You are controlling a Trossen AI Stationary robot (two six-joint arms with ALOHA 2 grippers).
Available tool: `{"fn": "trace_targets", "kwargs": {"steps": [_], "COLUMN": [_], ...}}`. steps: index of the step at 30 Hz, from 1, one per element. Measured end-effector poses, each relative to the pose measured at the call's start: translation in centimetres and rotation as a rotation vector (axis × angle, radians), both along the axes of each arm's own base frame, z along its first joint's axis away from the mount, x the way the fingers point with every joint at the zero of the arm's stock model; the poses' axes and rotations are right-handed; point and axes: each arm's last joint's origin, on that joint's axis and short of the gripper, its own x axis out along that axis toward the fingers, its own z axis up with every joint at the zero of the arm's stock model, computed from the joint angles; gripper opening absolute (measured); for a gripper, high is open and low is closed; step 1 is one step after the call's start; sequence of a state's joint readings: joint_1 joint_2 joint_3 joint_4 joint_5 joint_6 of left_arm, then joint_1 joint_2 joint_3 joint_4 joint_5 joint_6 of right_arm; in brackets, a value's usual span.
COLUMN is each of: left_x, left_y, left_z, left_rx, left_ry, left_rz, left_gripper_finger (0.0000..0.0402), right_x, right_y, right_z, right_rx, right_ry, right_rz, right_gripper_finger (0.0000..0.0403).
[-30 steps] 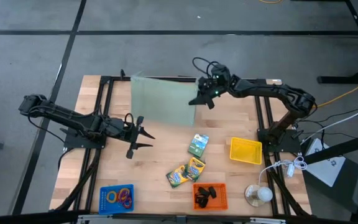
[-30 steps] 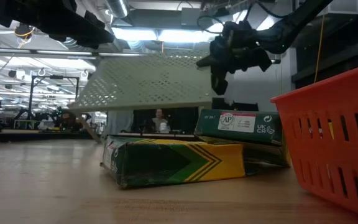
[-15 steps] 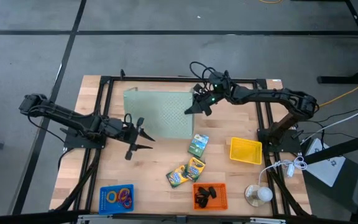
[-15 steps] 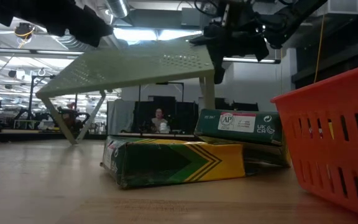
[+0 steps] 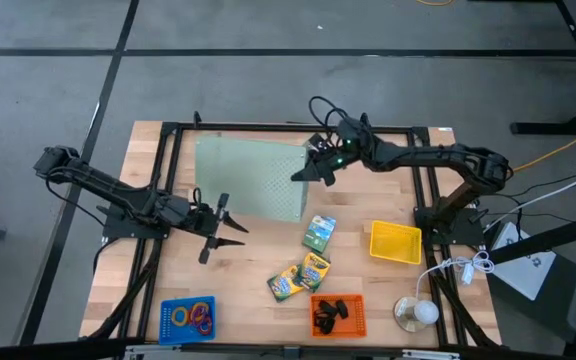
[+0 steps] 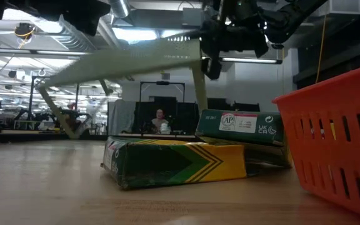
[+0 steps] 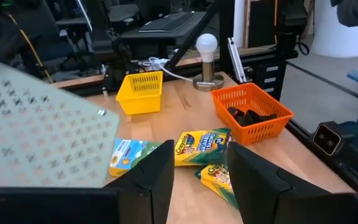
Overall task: Pick & Place Office Desk Supplies
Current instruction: Adjust the shelf
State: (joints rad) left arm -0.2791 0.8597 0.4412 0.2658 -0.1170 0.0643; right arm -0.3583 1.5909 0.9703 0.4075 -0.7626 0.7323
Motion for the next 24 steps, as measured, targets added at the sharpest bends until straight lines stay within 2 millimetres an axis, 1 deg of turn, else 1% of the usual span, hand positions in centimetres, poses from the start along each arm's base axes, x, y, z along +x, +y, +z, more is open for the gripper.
{"fn": "trace_targets", "kwargs": {"steps": [4, 8, 10, 13, 15, 19, 22, 24], "left_x": [0.0, 0.0, 0.1, 0.2, 0.4, 1.3, 1.9, 2.0], "left_y": [0.0, 0.1, 0.1, 0.1, 0.1, 0.1, 0.4, 0.7], "left_z": [0.0, 0.2, 0.2, 0.1, -0.2, -0.6, -0.3, 0.1], "left_rx": [0.0, -0.002, -0.004, -0.033, -0.029, -0.062, -0.094, -0.142], "left_ry": [-0.002, -0.025, -0.026, -0.012, 0.003, -0.008, -0.064, -0.104], "left_rz": [0.028, 0.056, 0.066, 0.076, 0.078, 0.158, 0.184, 0.2], "left_gripper_finger": [0.0145, 0.0145, 0.0145, 0.0145, 0.0145, 0.0145, 0.0145, 0.0145], "right_x": [0.3, 0.5, 0.3, -0.5, -1.1, -2.0, -2.8, -3.0], "right_y": [0.4, 0.5, 0.2, -1.0, -1.9, -3.4, -3.6, -3.5], "right_z": [0.6, 0.7, 0.5, -0.4, -1.5, -4.2, -4.6, -4.5], "right_rx": [-0.008, -0.014, -0.02, -0.013, 0.046, 0.296, 0.416, 0.437], "right_ry": [-0.057, -0.062, -0.061, -0.053, -0.044, -0.028, -0.064, -0.066], "right_rz": [-0.027, -0.07, -0.074, -0.095, -0.13, -0.223, -0.249, -0.199], "right_gripper_finger": [0.0028, 0.0028, 0.0028, 0.0028, 0.0028, 0.0028, 0.0028, 0.0028]}}
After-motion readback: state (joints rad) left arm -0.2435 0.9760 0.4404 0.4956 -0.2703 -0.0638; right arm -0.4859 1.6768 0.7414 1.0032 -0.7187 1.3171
